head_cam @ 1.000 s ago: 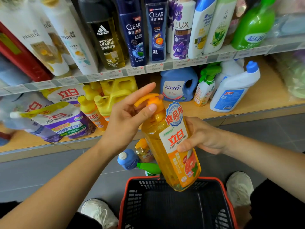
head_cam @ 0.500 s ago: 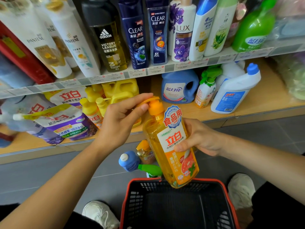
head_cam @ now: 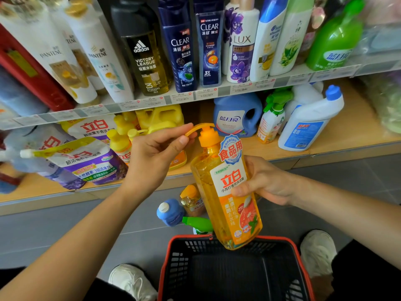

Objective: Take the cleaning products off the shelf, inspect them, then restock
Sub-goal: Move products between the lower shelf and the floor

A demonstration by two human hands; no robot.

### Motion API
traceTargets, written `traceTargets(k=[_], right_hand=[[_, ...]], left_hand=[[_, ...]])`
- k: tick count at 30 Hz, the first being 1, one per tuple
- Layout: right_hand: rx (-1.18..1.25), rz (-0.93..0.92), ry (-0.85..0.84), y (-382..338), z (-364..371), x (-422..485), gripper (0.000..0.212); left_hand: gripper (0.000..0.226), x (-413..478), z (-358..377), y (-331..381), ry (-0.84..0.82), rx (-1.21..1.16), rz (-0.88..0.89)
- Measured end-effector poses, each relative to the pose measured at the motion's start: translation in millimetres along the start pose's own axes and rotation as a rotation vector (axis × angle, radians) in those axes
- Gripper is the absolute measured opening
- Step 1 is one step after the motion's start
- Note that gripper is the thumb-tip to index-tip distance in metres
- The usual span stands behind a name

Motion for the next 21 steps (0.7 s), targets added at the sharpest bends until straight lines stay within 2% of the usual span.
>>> traceTargets(k=[5,9,11,15,19,21], right_hand=[[-0.011,-0.008,0.013,-2,-1,1,0.072],[0.01,-0.019,0.058,-2,-1,2,0.061],[0.023,-0.031,0.11,-1,-3,3,0.06],[-0.003,-0.083,0.256,-6,-12,1,0.066],[0.017,-0.142,0.349,-14,-19,-3,0.056],[0.051,-0.155,0.39,-16,-22,-5,0.057]], left_hand=[[0.027,1,0,-6,0.011,-0.125,-0.104],[0.037,-2,4,-13,0.063,-0.119,-0.17],[0.046,-10,14,-20,0.052,-0.126,-0.253],[0.046,-29,35,-37,0.0,-0.129,-0.498],[0.031,-53,52,-54,-0.172,-0.102,-0.684],[0.033,-64,66,-58,-0.277,-0.148,-0.73]])
Point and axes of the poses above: each hand's wrist, its own x-axis towards the middle knuckle, its own z-axis out of the palm, y = z × x, the point moved 5 cm from there along x, towards the middle knuckle, and after that the axes turned 7 degrees about y, right-handed, at the moved point
